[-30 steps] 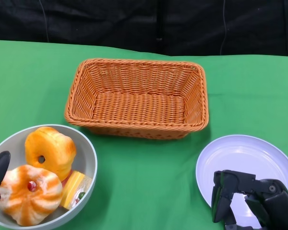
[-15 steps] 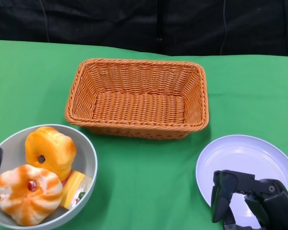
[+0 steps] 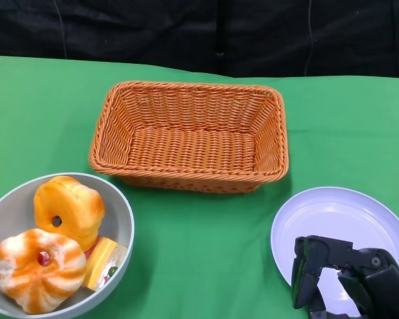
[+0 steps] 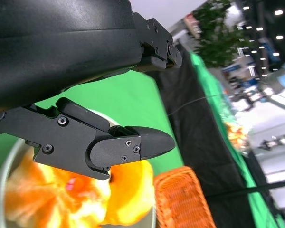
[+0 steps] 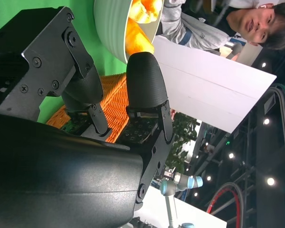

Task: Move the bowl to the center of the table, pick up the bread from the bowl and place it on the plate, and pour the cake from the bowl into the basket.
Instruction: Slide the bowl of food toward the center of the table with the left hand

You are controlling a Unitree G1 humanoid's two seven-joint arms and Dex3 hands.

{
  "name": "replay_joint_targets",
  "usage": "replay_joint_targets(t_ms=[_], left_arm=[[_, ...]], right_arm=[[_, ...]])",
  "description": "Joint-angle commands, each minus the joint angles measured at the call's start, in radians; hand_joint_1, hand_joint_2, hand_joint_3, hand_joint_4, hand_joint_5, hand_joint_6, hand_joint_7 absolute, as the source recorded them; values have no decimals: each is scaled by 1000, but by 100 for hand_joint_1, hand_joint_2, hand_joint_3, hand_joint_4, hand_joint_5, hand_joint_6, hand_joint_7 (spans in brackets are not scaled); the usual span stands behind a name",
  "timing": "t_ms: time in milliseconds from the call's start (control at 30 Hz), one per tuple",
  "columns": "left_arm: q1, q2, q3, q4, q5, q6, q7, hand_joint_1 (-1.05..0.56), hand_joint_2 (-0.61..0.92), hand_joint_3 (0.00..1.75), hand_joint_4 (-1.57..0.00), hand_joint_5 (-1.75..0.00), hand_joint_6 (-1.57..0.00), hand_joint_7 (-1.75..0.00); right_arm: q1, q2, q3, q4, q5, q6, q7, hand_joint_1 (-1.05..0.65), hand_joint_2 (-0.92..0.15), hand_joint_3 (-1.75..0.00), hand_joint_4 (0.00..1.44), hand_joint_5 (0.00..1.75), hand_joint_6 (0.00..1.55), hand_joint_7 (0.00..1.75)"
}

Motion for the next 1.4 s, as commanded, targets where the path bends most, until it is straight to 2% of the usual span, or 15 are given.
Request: replay_joint_targets(t_ms=[33,333,500,600,800,1067,1200,1400], left_arm=[[-13,16,20,43,-25,2,1,-61,92,61,0,-16,-13,0],[-22,39,22,95,-108,22,-43,-67,92,59,0,-3,-10,0],[-36,36,49,89,-272,118,-100,-64,92,63,0,0,-5,0],[-39,45,64,91,-361,154,-143,-66,92,64,0,0,-1,0],[-40,109,90,137,-550,226,-316,-71,92,67,0,0,0,0],[-25,165,61,146,-588,249,-414,-70,92,69,0,0,0,0],[-22,172,51,138,-600,269,-428,-64,92,71,0,0,0,0],[-21,191,25,135,-595,294,-448,-63,92,72,0,0,0,0]], right_arm=[[5,-9,-7,-8,13,-1,-2,30,-27,-175,93,175,85,158],[7,-12,-7,-13,13,6,0,31,-27,-175,93,175,85,158],[9,-12,-8,-20,10,14,-2,31,-28,-175,93,175,85,158],[7,-12,-8,-15,10,10,-2,30,-28,-175,93,175,85,158],[4,-14,-7,-11,18,9,5,30,-27,-175,93,175,85,158],[3,-16,-8,-10,25,11,11,29,-26,-175,94,175,84,158],[3,-16,-11,-11,19,10,9,30,-27,-175,94,175,84,158],[0,-17,-10,-5,27,7,13,30,-27,-175,94,175,84,158]])
